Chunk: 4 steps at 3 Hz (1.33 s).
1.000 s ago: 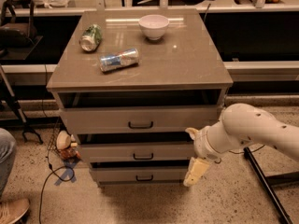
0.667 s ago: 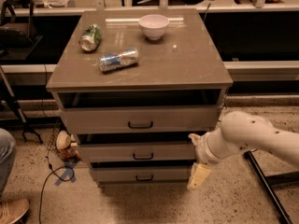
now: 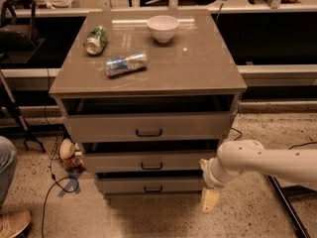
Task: Open bottom drawer
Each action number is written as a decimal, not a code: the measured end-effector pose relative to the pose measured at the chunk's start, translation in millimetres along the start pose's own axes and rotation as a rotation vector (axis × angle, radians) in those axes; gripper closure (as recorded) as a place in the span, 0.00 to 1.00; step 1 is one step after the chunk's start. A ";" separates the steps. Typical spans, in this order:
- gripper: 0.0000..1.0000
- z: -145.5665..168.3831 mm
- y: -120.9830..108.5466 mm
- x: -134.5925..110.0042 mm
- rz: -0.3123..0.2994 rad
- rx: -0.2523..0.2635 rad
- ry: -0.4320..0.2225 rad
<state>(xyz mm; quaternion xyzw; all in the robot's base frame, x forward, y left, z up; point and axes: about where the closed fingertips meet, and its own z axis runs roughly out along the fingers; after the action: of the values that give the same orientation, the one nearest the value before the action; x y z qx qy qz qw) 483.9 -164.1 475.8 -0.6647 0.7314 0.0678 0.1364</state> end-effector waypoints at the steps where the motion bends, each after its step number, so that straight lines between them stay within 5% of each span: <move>1: 0.00 20.8 11.0 6.7 0.010 -0.039 -0.001; 2: 0.00 20.8 11.0 6.7 0.010 -0.039 -0.001; 4: 0.00 76.2 2.2 7.5 -0.059 -0.035 -0.012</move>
Offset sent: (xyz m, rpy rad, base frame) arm -0.0091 0.0006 -0.0227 0.0053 0.0398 0.0013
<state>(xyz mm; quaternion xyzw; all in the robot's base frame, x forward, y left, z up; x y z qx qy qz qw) 489.4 -149.7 400.8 -0.6879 0.7092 0.0805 0.1314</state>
